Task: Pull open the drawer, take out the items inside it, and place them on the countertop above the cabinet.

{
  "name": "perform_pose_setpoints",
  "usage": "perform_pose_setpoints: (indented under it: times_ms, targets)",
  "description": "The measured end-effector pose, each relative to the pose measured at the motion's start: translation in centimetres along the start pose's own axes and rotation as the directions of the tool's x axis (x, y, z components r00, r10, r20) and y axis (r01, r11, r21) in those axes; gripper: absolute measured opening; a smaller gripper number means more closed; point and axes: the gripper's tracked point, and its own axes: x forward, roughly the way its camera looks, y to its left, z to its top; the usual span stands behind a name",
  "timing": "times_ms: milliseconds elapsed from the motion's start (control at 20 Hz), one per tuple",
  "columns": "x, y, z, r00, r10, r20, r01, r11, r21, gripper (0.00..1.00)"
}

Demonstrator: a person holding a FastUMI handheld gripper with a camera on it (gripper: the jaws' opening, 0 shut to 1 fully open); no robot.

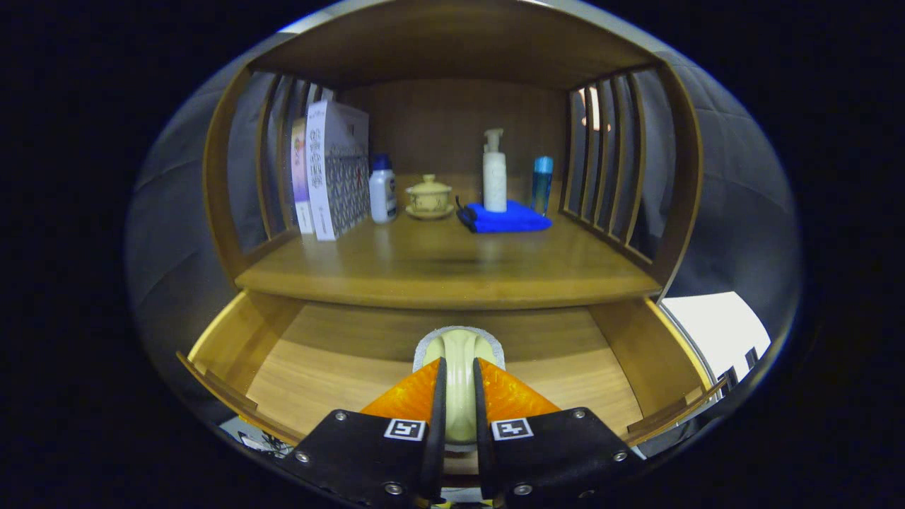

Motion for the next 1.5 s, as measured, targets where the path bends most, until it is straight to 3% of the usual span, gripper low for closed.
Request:
perform_pose_setpoints:
  times_ms: [300,750,1050,1350,1400,1500]
  targets:
    - [-1.0,0.7,4.7,0.996,0.011,0.092,-0.013,1.0,0.025,0.2]
    - [3.2,1.7,11.5,0.991,0.042,0.125,-0.048,0.998,0.04,0.2]
    - [8.0,1.8,12.6,0.997,0.048,0.061,-0.049,0.999,0.014,0.2]
    - [10.0,0.5,12.0,0.999,0.025,0.04,-0.027,0.999,0.042,0.25]
    - [10.2,0.3,12.2,0.999,0.019,0.045,-0.021,0.999,0.046,0.27]
    - [9.6,-0.1,12.6,0.997,0.019,0.081,-0.023,0.999,0.045,0.62]
